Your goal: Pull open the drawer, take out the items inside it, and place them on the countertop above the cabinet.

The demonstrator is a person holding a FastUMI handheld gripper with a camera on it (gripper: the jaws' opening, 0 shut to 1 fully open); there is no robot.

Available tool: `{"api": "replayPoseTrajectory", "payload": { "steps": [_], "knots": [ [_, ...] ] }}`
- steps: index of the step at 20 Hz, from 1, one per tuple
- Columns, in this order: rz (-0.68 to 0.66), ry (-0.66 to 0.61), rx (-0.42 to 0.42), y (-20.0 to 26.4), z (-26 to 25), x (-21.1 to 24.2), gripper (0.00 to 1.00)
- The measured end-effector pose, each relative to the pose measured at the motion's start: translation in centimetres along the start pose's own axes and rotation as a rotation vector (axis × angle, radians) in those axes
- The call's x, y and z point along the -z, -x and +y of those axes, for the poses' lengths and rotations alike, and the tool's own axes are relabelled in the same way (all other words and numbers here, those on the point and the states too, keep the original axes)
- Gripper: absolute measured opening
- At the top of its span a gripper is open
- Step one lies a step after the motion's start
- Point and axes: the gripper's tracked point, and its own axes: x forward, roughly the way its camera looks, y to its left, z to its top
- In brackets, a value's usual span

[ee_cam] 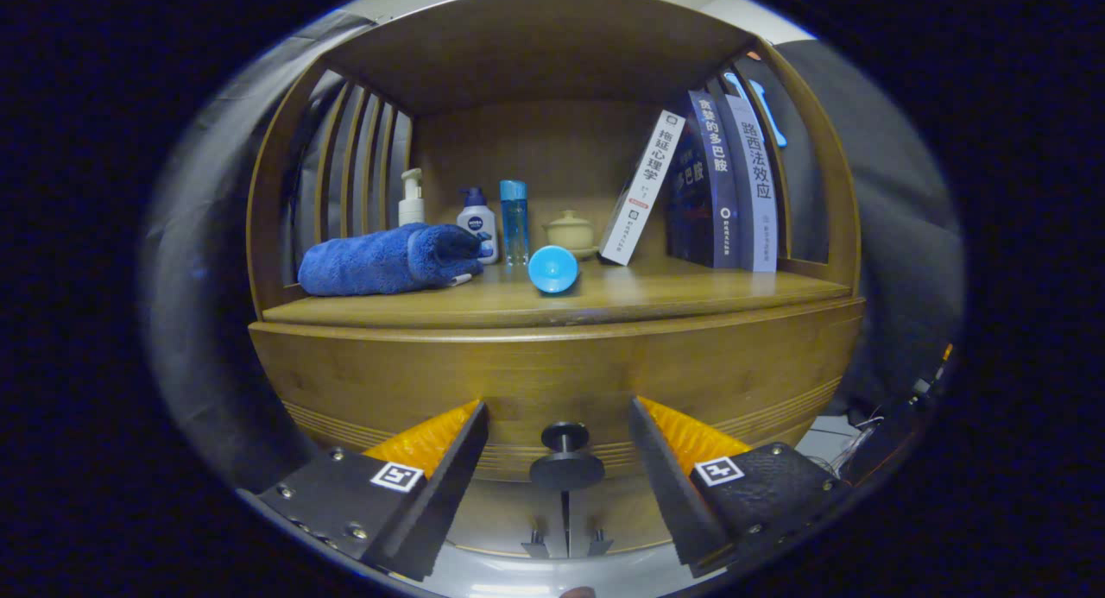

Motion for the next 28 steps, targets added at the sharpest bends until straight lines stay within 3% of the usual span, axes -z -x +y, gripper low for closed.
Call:
{"api": "replayPoseTrajectory", "payload": {
  "steps": [6, 12, 19, 26, 28],
  "knots": [
    [0.043, 0.017, 0.010, 0.1, -0.6, 0.5, 0.98],
    [0.009, 0.005, 0.019, 5.2, -2.5, -3.0, 0.97],
    [-0.096, -0.010, -0.036, 14.0, -3.6, -15.8, 0.97],
    [-0.185, -0.102, -0.193, 22.6, -2.9, -29.3, 0.97],
    [-0.207, -0.124, -0.197, 24.6, -3.9, -32.5, 0.97]
  ]
}}
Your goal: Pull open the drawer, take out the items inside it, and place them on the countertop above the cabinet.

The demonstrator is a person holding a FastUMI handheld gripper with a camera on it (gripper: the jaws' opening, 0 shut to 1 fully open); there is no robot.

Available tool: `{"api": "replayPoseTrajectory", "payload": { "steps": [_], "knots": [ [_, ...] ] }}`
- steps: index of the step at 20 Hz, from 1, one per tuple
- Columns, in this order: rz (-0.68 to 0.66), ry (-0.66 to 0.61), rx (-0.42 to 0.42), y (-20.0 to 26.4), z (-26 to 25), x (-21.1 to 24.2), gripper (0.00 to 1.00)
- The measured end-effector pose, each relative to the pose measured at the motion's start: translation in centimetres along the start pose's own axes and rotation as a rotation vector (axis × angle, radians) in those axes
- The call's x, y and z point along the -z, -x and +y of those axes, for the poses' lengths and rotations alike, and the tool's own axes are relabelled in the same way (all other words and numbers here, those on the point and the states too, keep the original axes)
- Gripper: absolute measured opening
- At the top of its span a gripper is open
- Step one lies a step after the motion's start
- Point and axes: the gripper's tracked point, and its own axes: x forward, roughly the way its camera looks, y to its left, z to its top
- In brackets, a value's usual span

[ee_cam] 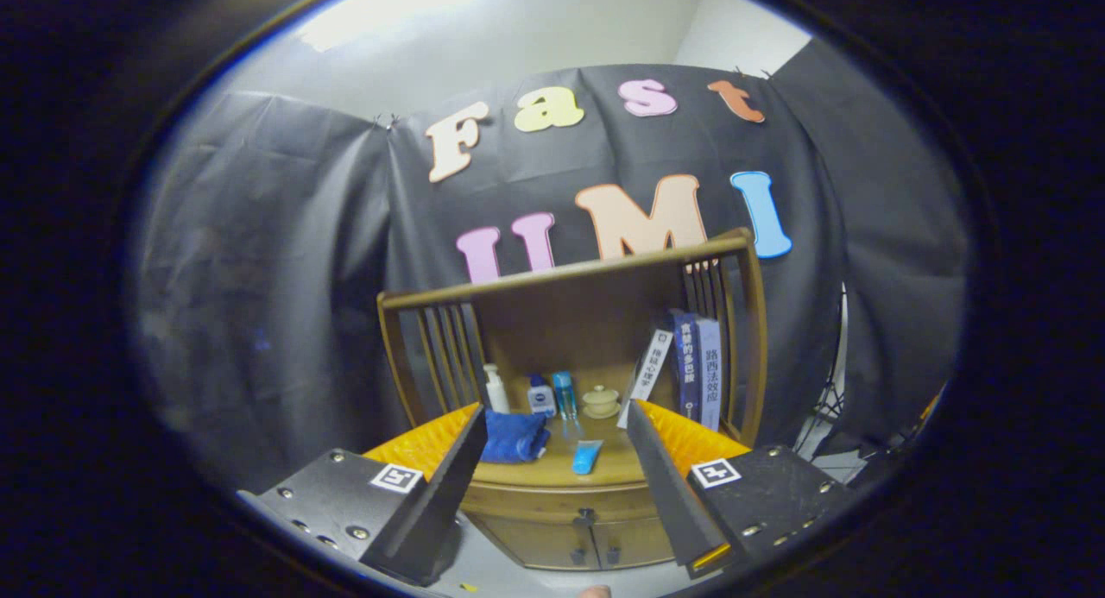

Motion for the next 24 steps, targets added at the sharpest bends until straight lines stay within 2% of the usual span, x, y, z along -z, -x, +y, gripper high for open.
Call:
{"api": "replayPoseTrajectory", "payload": {
  "steps": [3, 6, 8, 10, 20, 24],
  "knots": [
    [-0.059, 0.061, 0.018, 2.5, -1.6, -4.1, 0.97],
    [-0.097, 0.168, 0.006, 4.7, -4.1, -5.4, 0.97],
    [-0.082, 0.203, 0.077, 5.8, -7.3, -4.7, 0.97],
    [-0.080, 0.188, 0.116, 6.3, -8.4, -4.1, 0.97],
    [-0.021, 0.186, 0.123, 8.0, -5.6, 4.3, 0.97],
    [-0.011, 0.186, 0.117, 7.8, -5.2, 5.0, 0.97]
  ]
}}
